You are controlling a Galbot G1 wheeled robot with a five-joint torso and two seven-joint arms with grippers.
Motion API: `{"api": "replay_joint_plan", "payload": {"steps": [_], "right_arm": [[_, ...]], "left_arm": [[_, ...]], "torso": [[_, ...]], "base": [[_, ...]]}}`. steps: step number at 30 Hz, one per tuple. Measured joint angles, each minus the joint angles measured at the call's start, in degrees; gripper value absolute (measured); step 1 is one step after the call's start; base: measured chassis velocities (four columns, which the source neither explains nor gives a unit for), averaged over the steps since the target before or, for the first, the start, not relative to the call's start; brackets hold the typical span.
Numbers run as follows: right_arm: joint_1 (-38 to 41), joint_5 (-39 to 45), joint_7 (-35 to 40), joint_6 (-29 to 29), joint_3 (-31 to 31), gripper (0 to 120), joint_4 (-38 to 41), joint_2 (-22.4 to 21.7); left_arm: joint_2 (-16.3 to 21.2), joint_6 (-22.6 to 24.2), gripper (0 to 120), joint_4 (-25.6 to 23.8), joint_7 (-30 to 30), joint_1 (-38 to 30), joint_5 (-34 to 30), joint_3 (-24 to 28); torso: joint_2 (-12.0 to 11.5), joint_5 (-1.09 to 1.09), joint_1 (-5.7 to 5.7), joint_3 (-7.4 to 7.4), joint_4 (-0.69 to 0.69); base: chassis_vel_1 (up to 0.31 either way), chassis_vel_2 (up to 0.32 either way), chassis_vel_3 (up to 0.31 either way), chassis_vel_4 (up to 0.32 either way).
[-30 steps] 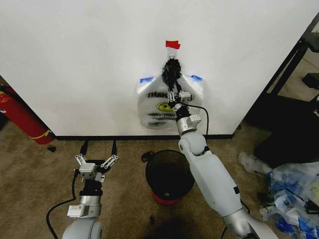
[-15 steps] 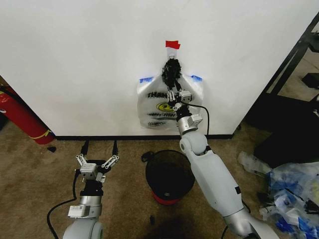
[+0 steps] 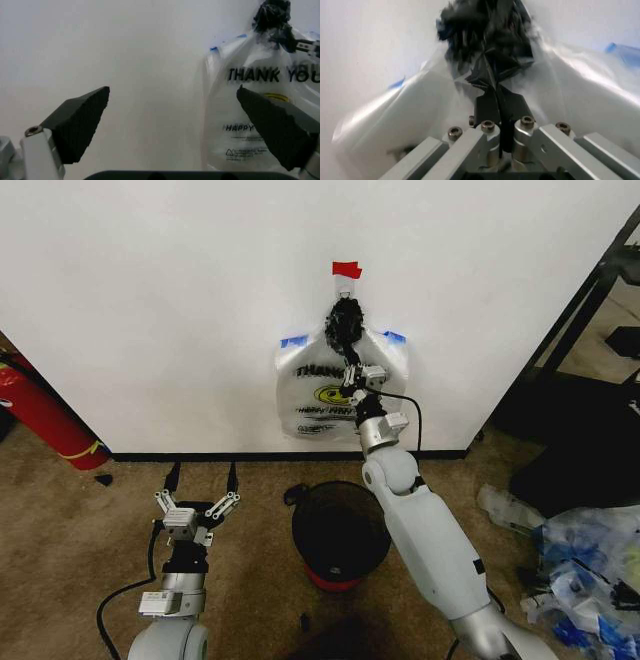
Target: Pick up the garbage bag from the wall and place it over the trash bin.
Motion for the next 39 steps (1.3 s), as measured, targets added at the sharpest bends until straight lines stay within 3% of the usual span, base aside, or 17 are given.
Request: {"api": "replay_joint_plan", "payload": {"steps": [18,28,39], "right_arm": [[-15.45,0.73,-6.4,0.77,3.67,0,6.87,-3.7],[-20.25,0.46,-9.74,1.98,6.47,0,8.78,-4.41],[-27.73,-0.79,-20.32,5.06,12.02,0,10.58,-5.33]], "left_arm": [[0.95,-0.21,100,-1.45,-0.05,0.96,-0.29,0.05],[1.16,-0.59,100,-2.44,-0.09,1.7,-0.67,-0.11],[0.94,-1.25,100,-3.89,-0.13,2.79,-0.7,0.0]], "torso": [[0.0,0.0,0.0,-0.01,0.0],[0.0,0.0,0.0,-0.01,0.0],[0.0,0.01,0.0,0.0,0.0]], "base": [[0.0,0.0,0.0,0.0],[0.0,0.0,0.0,0.0],[0.0,0.0,0.0,0.0]]}}
